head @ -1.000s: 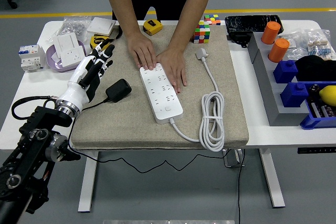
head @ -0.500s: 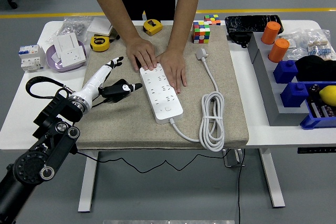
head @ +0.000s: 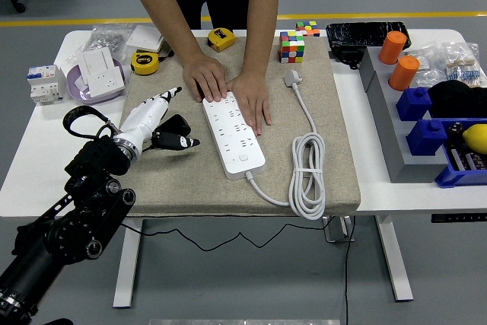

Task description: Pick up the plug,place it near the board,insert it into the board,press the button

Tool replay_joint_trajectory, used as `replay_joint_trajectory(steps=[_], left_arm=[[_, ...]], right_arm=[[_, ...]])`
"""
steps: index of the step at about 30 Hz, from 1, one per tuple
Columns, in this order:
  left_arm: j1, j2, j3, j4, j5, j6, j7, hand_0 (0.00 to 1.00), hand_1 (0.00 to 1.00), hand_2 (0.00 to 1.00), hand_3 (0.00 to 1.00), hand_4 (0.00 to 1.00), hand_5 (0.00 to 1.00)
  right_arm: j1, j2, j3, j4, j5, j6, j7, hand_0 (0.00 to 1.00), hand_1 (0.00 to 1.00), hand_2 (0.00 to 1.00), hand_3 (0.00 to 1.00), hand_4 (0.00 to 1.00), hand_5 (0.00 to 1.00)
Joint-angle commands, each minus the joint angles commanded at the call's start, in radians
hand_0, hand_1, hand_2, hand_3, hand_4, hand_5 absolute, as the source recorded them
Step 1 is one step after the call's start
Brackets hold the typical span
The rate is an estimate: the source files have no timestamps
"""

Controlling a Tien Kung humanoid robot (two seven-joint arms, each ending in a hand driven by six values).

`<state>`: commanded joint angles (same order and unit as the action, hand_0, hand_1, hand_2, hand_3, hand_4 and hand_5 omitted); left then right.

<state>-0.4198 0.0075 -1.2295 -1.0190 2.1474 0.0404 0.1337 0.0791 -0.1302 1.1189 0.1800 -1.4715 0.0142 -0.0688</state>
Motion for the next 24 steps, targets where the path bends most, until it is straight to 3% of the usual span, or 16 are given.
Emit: replay_joint_trajectory(steps=[1, 7, 8, 24], left_arm=[[-0.001, -0.002, -0.002, 0.005, -0.005, 0.004, -0.004, 0.924, 0.961, 0.941, 0.949, 0.998, 0.270], [-0.008, -0.007, -0.018, 0.037, -0.038, 0.035, -0.029, 0.924, 0.961, 0.941, 0.949, 0.998, 0.270], [-0.009, -0.007, -0.019, 0.041, -0.044, 0.037, -0.032, 0.886, 0.902, 0.878, 0.872, 0.998, 0.280], [-0.014, -0.007, -0.025, 0.092, -0.090, 0.067, -0.065, 0.869, 0.890, 0.861, 0.861, 0.998, 0.270]], right_arm=[[-0.001, -0.001, 0.004, 0.000, -0.004, 0.000, -0.001, 0.805, 0.716, 0.694, 0.607, 0.889, 0.569], [0.000, -0.001, 0.006, 0.000, -0.005, 0.000, -0.001, 0.805, 0.716, 0.694, 0.607, 0.889, 0.569], [0.001, 0.000, 0.003, 0.000, -0.002, 0.000, 0.000, 0.804, 0.716, 0.693, 0.607, 0.889, 0.569], [-0.005, 0.002, 0.014, 0.000, -0.007, 0.000, -0.002, 0.804, 0.716, 0.694, 0.607, 0.889, 0.568]])
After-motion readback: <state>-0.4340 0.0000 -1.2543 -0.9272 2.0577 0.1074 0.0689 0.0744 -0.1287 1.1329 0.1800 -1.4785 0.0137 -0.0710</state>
